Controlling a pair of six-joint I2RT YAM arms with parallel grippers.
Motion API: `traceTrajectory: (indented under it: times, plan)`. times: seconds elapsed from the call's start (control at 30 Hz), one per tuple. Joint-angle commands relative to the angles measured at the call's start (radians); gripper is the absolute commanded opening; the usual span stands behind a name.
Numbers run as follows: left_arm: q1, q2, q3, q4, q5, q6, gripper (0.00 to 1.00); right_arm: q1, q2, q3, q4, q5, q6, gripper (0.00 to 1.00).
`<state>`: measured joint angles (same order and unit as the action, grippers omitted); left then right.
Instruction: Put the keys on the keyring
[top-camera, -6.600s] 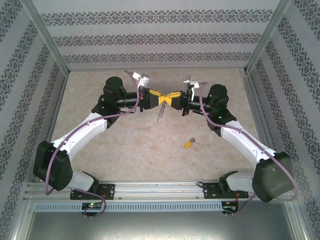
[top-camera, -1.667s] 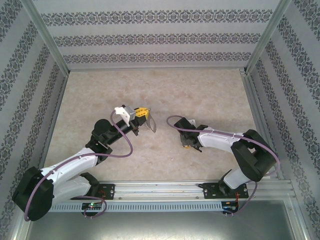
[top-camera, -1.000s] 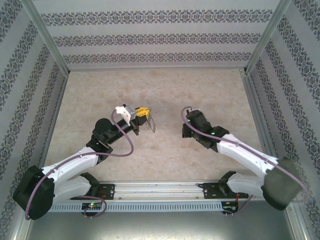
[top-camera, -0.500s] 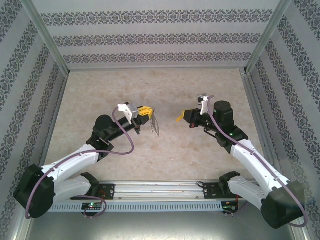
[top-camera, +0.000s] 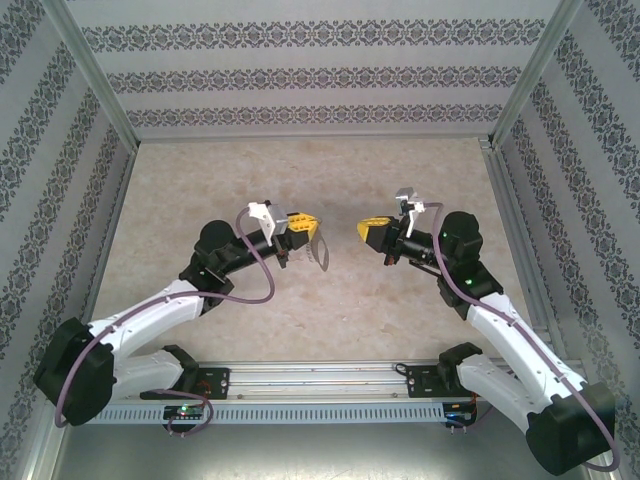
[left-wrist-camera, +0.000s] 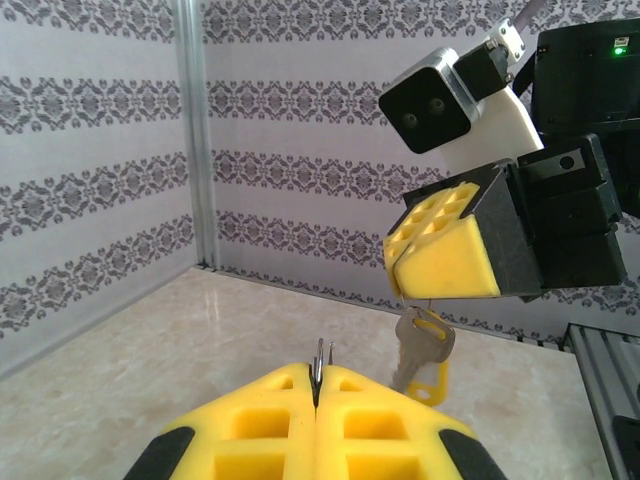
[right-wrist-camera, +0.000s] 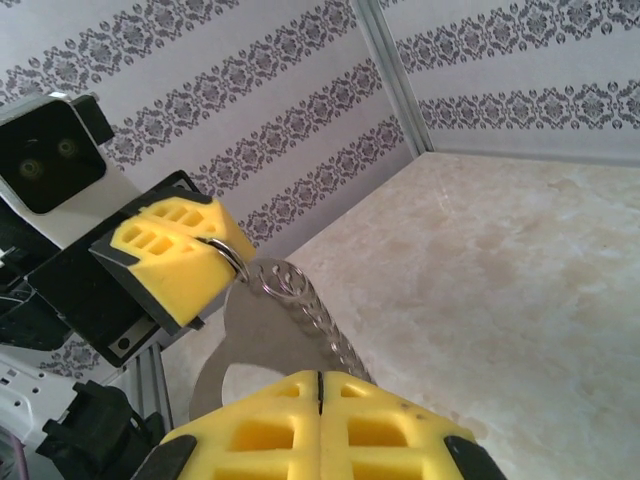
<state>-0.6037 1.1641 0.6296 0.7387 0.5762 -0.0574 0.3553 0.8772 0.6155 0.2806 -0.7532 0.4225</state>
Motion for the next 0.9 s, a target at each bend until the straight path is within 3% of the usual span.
traceTrajectory:
  times: [0.0, 0.4, 0.87]
  plan:
    - [-0.024, 0.021, 0.053, -0.004, 0.047, 0.008, 0.0, 0.028, -0.021, -0.013, 0.108, -0.006, -0.007, 0.0]
    - [-0.051, 0.061, 0.097, -0.041, 0.069, 0.039, 0.0, 0.134, 0.037, 0.022, 0.161, 0.073, -0.075, 0.0]
    - [-0.069, 0.068, 0.107, -0.062, 0.07, 0.04, 0.0, 0.169, 0.049, 0.039, 0.18, 0.106, -0.086, 0.0]
